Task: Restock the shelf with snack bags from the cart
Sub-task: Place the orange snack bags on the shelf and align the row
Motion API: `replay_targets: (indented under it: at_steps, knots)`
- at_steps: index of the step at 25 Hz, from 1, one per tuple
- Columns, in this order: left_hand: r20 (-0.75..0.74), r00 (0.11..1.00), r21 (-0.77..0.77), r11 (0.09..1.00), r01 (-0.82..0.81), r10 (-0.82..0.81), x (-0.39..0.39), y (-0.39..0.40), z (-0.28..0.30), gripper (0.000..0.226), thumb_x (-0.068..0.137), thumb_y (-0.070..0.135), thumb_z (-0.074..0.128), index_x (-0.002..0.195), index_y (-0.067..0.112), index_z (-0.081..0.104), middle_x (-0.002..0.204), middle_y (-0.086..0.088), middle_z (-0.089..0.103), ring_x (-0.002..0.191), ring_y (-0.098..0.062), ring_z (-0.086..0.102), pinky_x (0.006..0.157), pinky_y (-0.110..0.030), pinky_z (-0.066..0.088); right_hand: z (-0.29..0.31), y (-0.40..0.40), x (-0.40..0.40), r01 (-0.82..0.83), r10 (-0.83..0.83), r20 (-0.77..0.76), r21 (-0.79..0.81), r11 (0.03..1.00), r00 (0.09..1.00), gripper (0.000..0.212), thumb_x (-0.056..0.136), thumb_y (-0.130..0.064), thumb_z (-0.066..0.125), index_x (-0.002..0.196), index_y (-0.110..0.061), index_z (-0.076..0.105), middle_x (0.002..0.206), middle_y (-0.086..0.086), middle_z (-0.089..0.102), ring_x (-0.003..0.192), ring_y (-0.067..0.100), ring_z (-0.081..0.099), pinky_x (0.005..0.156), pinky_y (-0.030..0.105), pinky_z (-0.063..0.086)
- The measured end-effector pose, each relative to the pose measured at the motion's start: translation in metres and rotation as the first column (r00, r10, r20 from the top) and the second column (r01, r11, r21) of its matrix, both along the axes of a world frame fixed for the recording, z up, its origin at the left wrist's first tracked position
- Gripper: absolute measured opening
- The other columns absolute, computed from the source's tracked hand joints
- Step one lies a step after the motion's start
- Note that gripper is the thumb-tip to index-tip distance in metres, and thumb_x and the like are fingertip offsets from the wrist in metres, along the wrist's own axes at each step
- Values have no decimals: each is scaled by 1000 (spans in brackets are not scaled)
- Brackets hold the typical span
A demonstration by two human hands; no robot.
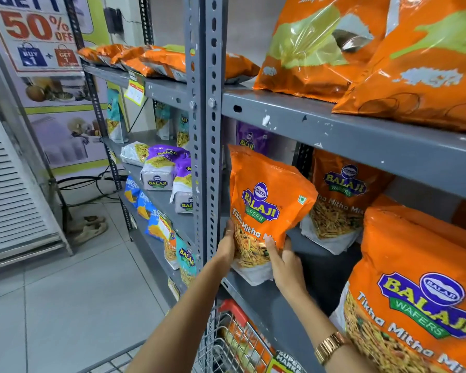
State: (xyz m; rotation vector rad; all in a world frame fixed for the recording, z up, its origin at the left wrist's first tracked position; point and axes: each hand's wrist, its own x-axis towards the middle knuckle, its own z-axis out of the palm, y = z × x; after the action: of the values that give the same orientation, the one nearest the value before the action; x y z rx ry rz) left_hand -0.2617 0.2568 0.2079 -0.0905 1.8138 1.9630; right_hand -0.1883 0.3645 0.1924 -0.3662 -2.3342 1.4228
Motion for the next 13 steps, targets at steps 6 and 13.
replay_targets:
  at_steps: [6, 13]
  knots:
    - [-68, 996, 34, 998, 55, -53, 12, 1, -35, 65, 92, 51, 8, 142, 15, 29, 150, -12, 32, 136, -27, 34, 111, -36, 27, -9, 6, 11, 25, -24, 20, -23, 999, 1000, 49, 88, -49, 39, 129, -22, 36, 121, 12, 59, 106, 32, 56, 87, 38, 45]
    - [-167, 975, 105, 980, 167, -149, 42, 13, -45, 64, 94, 47, 4, 136, 15, 39, 136, -7, 50, 111, -13, 56, 83, -11, 49, -13, 9, 52, 102, -102, -14, -16, 995, 995, 91, 62, -82, 27, 129, -21, 37, 120, 11, 59, 106, 32, 56, 80, 30, 41]
